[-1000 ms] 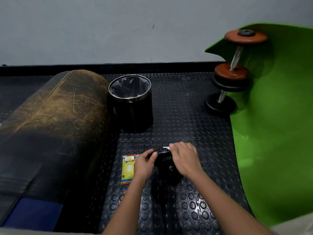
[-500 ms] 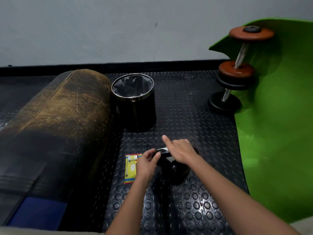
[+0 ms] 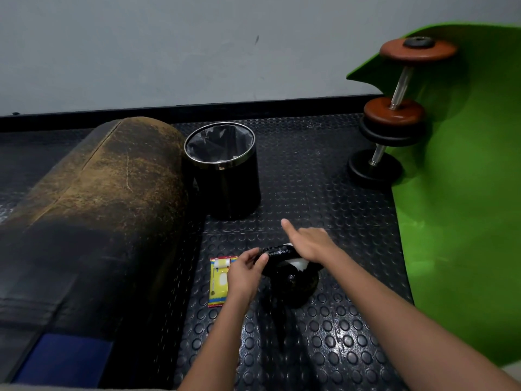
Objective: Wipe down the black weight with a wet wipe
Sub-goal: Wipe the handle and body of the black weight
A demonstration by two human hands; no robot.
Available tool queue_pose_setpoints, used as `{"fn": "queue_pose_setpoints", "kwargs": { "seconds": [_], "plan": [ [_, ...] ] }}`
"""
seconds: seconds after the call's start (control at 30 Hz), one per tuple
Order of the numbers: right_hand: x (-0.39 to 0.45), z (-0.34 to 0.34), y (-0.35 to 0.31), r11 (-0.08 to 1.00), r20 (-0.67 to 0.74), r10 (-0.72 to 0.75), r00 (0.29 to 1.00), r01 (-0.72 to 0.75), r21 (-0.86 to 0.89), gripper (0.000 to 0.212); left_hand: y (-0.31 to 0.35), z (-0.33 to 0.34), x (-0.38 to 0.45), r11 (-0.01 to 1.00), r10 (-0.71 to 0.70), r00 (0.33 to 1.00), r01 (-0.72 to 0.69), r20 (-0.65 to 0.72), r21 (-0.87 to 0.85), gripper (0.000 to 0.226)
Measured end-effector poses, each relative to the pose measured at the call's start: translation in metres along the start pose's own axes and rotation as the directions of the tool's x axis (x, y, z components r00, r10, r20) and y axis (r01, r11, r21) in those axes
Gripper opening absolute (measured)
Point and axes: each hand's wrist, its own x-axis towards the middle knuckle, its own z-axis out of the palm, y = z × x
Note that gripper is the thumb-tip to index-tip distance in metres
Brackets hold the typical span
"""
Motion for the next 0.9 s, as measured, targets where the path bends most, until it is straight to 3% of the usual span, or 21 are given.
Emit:
{"fn": "queue_pose_setpoints", "kwargs": {
  "seconds": [0.1, 0.27, 0.53, 0.77, 0.9],
  "plan": [
    [-0.001, 0.010, -0.017, 0.996, -0.020, -0.078, 0.997, 0.077, -0.045, 0.072, 0.000, 0.000, -0.001, 1.000, 0.006, 1.000, -0.006, -0.001, -0.002, 0.040],
    [-0.007, 0.004, -0.008, 0.996, -0.043, -0.093, 0.995, 0.094, 0.005, 0.071, -0.001, -0.001, -0.001, 1.000, 0.009, 1.000, -0.009, -0.002, -0.003, 0.041],
    [-0.013, 0.002, 0.031, 0.982, -0.151, 0.080, 0.985, -0.051, 0.184, 0.079, 0.001, -0.001, -0.002, 1.000, 0.012, 1.000, -0.012, -0.004, 0.019, 0.043],
    [-0.021, 0.028, -0.006, 0.979, -0.288, -0.174, 0.942, 0.132, -0.158, 0.068, 0.000, 0.000, 0.000, 1.000, 0.012, 1.000, -0.012, -0.009, 0.020, 0.041],
    [-0.024, 0.032, -0.009, 0.976, -0.261, -0.209, 0.942, 0.183, -0.122, 0.064, 0.000, -0.001, 0.000, 1.000, 0.003, 1.000, -0.002, -0.008, 0.020, 0.040]
  ]
}}
